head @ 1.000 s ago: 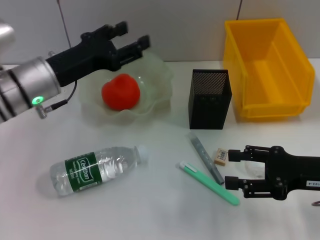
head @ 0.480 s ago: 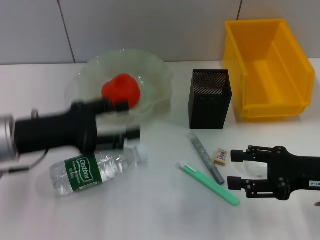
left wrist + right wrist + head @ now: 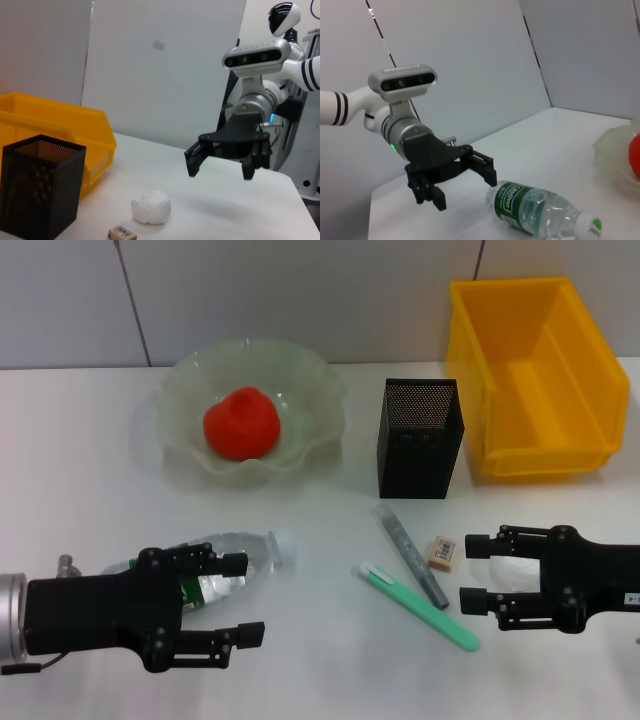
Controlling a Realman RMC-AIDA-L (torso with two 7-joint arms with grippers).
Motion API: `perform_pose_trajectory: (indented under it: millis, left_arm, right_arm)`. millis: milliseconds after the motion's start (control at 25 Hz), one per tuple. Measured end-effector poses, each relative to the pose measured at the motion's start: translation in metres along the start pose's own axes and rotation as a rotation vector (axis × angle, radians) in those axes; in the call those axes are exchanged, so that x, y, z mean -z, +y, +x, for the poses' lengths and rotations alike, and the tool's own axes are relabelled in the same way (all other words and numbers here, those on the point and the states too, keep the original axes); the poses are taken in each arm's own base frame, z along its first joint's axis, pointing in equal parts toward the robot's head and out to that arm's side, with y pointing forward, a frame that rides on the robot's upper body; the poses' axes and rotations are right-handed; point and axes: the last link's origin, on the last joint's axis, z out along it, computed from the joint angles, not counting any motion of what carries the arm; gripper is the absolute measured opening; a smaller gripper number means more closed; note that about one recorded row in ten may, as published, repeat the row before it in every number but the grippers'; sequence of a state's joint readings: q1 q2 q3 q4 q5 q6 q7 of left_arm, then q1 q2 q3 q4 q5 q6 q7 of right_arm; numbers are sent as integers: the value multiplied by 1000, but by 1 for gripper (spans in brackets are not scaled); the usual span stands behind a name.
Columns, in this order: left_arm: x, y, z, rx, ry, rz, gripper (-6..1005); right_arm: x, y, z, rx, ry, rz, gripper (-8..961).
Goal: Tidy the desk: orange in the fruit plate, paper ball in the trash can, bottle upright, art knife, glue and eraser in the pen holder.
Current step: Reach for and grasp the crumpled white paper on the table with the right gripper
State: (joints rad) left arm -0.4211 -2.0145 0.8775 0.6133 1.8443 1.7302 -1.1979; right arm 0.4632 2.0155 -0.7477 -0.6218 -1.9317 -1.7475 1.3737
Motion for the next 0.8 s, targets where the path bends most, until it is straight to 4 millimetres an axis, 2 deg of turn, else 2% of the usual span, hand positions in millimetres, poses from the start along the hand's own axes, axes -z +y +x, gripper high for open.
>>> perform_pose_trajectory:
  millis: [160,320,400,440,480,680,800]
  left_arm:
    - [1,1,-5,0,3,3,813]
    - [-1,2,-5,-2,4,-1,813]
    - [-3,3,-5,-3,4,-6,813]
    - [-3,3,-5,-3,4,-6,813]
    - [-3,3,-5,-3,4,-6,813]
    - [-3,2,-4,-4,6,-5,813]
    - [-3,2,-4,-6,8,-3,813]
  right_arm:
    - [7,-3,-18,-39,21,-1,776]
    - [17,-7,-57,-117,145,-32,775]
    - [19,-9,-79,-135,256,-36,775]
    - [18,-11,-96,-149,382,-25,775]
    - [18,-11,-96,-149,382,-25,775]
    - [8,-22,-119,-121,649,80,775]
    - [-2,-27,-120,-68,791,152,776]
